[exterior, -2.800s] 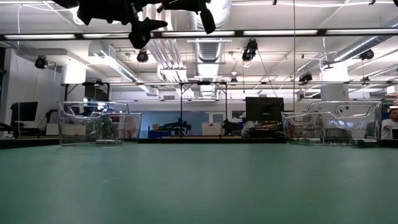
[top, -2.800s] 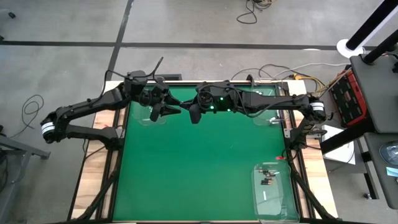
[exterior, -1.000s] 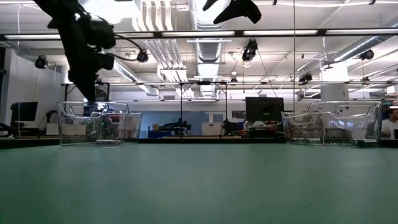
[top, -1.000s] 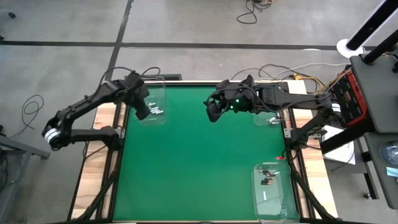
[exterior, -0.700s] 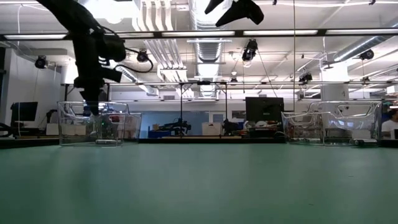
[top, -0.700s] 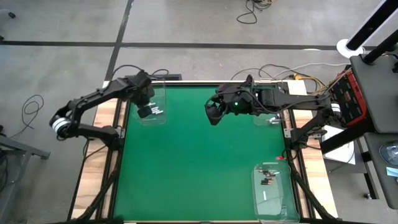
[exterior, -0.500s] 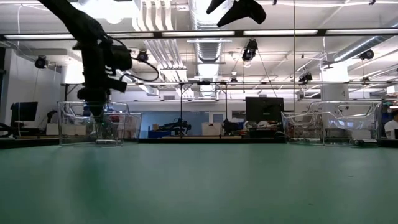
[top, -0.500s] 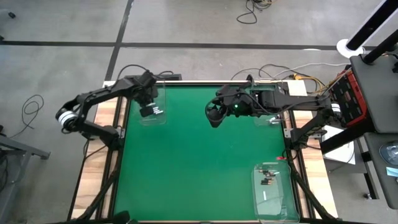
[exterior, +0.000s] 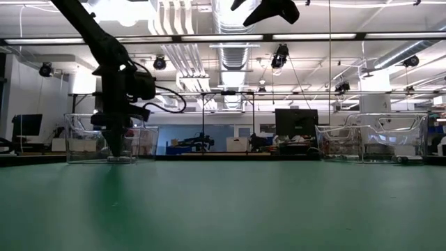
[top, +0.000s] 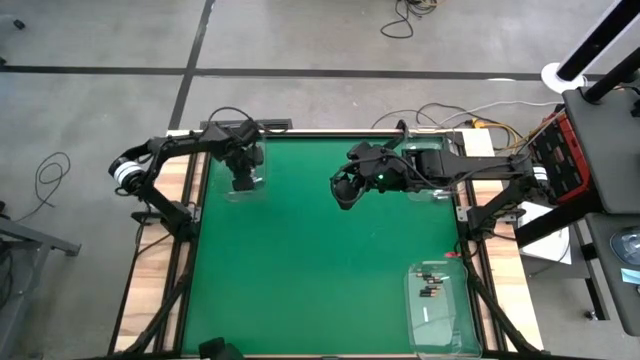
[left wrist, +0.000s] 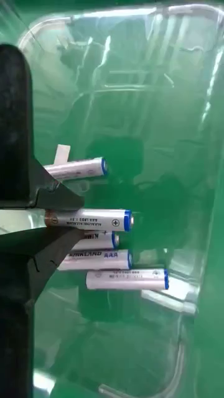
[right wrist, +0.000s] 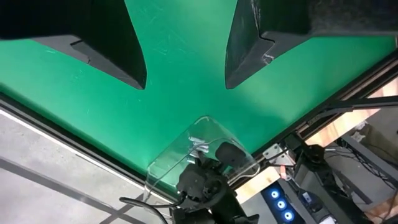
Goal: Sort batteries
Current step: Put the blue battery into the top left transparent bin, then return to Home Position
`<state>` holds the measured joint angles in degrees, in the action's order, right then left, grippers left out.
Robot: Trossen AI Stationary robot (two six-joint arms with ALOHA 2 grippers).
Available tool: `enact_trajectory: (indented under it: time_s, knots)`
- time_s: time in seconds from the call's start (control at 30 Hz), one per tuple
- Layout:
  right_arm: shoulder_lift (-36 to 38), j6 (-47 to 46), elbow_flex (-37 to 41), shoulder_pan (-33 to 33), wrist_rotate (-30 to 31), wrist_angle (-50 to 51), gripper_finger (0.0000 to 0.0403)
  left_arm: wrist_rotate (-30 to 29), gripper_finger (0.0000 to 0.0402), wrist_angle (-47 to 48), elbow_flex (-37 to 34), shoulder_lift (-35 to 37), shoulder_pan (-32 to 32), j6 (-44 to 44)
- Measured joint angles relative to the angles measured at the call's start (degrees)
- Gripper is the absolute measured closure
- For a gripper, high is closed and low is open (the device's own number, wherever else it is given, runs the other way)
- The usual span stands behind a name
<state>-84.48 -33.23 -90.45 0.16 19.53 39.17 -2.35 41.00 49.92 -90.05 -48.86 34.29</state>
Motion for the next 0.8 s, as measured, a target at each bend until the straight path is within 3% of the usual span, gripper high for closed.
enact_trajectory:
  time_s: [0.3, 0.53, 0.7, 0.8]
  knots:
    - [0.0, -0.9, 0.0, 0.1, 0.0, 0.0, 0.0192, 1.4, 0.0385, -0.1, 0.1, -1.9, -0.1, -1.4]
    - [0.2, -2.0, 0.0, 0.1, -3.0, 0.0, 0.0191, 3.0, 0.0303, 1.3, -0.1, 1.4, 0.0, -1.3]
    - [1.9, 0.5, 0.1, 0.5, -6.0, -0.3, 0.0193, 3.8, 0.0246, 5.0, 0.1, 8.0, 0.0, -2.8]
    - [2.8, 6.0, 0.1, 1.1, -4.7, -2.2, 0.0197, 10.6, 0.0226, 8.4, 1.1, 14.8, -0.1, -8.0]
